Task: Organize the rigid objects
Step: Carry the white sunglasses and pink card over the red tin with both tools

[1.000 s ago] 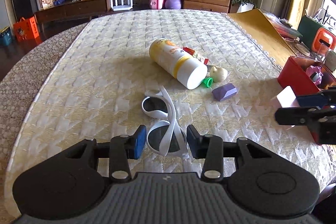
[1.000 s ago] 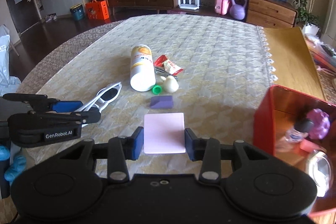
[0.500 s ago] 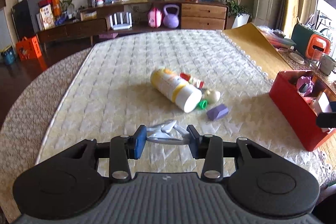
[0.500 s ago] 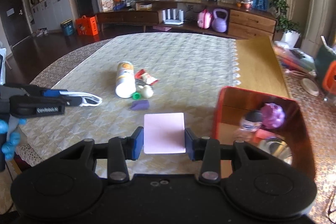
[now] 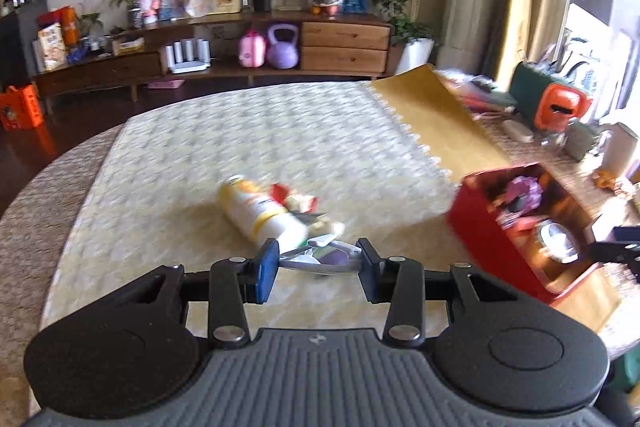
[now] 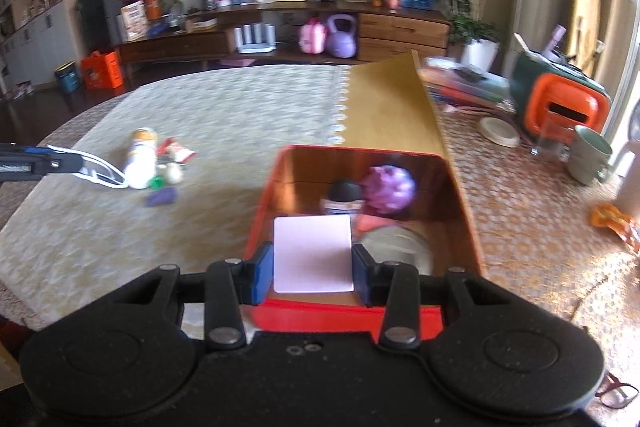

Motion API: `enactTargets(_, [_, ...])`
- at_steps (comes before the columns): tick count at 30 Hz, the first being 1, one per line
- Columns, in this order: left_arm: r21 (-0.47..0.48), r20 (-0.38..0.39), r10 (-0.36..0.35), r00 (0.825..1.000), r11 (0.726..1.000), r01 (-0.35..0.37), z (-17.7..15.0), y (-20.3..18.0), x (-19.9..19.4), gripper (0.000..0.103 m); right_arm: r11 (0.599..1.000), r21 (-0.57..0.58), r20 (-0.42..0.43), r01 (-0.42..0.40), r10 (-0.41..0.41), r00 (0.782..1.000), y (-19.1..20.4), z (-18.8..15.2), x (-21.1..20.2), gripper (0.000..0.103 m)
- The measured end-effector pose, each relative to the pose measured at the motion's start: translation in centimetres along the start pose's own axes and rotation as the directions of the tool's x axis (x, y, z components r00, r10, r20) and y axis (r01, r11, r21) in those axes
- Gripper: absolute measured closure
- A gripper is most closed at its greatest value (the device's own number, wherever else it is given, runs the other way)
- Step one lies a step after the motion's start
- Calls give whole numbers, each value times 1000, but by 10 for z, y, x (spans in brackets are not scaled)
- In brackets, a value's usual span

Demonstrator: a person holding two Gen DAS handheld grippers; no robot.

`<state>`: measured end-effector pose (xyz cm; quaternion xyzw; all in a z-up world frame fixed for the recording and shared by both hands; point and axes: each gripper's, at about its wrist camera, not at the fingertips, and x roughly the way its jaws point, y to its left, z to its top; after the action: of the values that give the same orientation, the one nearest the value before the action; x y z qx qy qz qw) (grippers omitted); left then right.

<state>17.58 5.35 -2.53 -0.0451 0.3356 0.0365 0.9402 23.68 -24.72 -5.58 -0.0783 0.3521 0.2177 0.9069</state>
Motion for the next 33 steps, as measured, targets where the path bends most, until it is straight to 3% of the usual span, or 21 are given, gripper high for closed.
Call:
enactTargets(9, [37,21,-124,992,992,123,26,-50,-4,62,997,40,-3,71,-71,997,-37,-7,6,63])
enactTargets(19, [88,8,-290,957,954,288,44,-122,11,62,994,76,-14,73,-72,997,-57,-9,15,63])
enactTargets(26, [123,-36,-335,942,933,337,43,-164,38,62,997,51,-28,60,-59,998,-60,-6,27,63])
enactTargets(33, [166,-68,-336,939,924,343,35,-185,64,62,998,39,-44,47,-45,998,-65,-1,41,63])
